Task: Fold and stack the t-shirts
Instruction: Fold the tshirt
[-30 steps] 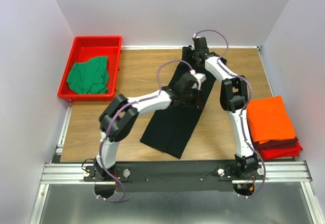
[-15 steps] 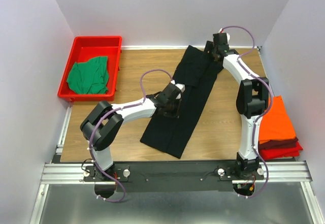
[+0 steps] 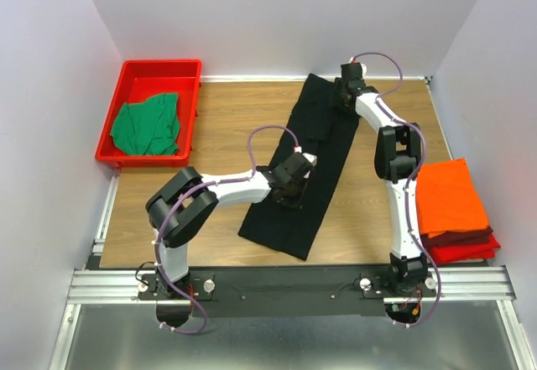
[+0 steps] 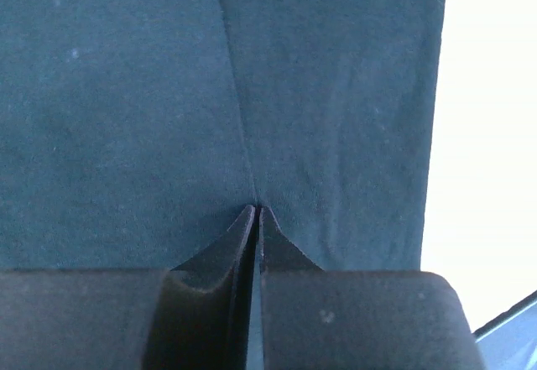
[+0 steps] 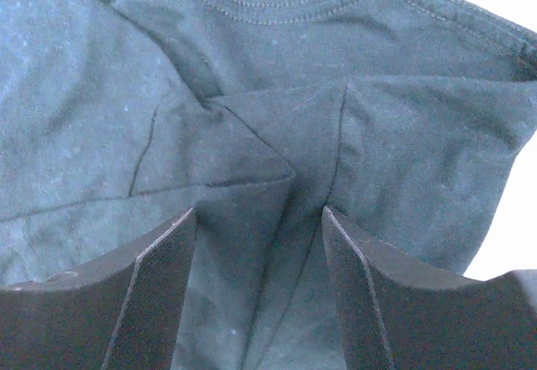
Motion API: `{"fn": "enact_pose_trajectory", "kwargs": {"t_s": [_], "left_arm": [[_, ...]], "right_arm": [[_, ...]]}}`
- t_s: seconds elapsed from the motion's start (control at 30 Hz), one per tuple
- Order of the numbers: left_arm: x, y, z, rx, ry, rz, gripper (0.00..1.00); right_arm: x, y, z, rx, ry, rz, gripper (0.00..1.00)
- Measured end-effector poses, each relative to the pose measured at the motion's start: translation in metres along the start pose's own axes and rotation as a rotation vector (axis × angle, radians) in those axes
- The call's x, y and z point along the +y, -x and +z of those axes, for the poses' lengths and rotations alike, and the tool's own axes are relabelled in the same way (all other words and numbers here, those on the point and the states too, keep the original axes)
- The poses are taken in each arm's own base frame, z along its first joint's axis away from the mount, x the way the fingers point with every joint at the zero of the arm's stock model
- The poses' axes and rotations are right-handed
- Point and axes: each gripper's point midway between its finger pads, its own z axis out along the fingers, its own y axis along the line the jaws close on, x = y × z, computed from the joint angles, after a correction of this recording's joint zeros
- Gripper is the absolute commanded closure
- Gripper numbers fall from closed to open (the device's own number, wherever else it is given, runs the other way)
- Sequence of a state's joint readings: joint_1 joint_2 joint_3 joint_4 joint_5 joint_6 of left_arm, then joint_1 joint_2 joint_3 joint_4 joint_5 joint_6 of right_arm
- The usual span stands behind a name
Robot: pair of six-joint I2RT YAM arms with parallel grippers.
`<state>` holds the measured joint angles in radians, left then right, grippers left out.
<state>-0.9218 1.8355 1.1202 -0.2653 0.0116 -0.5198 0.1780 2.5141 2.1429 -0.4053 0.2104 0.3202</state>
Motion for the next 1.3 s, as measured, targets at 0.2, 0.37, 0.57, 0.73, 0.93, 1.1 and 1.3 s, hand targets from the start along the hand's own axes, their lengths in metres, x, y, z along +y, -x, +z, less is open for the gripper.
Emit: {"fn": "enact_pose_trajectory", "kwargs": {"t_s": [0.2,0.37,0.57,0.73,0.93,1.1,1.3], "left_arm": [[-0.027,0.012,0.014,-0.010,-0.073,0.019,0.90],[-0.052,0.018,0.023,0.000,-0.139,0.040,0.90],[-0.069,0.012,0.024,0.031,-0.198,0.055,0.82],[-0.075,0.028,0.017,-0.002,-0.215,0.054,0.63],[-0.075,0.080,-0.041,-0.161,-0.259,0.032,0.61],[-0.055,0.106,-0.104,-0.308,-0.267,-0.018,0.61],[-0.020,0.056,-0.120,-0.283,-0.223,-0.090,0.65]], "right_arm": [[0.012,0.014,0.016,-0.037,0.050,-0.032,0.14],[0.024,0.019,0.020,-0.046,0.113,-0.076,0.02],[0.029,0.021,0.020,-0.050,0.149,-0.116,0.00],[0.027,0.026,0.009,-0.048,0.143,-0.120,0.00],[0.023,0.066,-0.081,-0.093,0.158,-0.025,0.00],[0.017,0.084,-0.216,-0.190,0.250,0.148,0.01],[0.039,-0.051,-0.312,-0.058,0.378,0.209,0.13]]}}
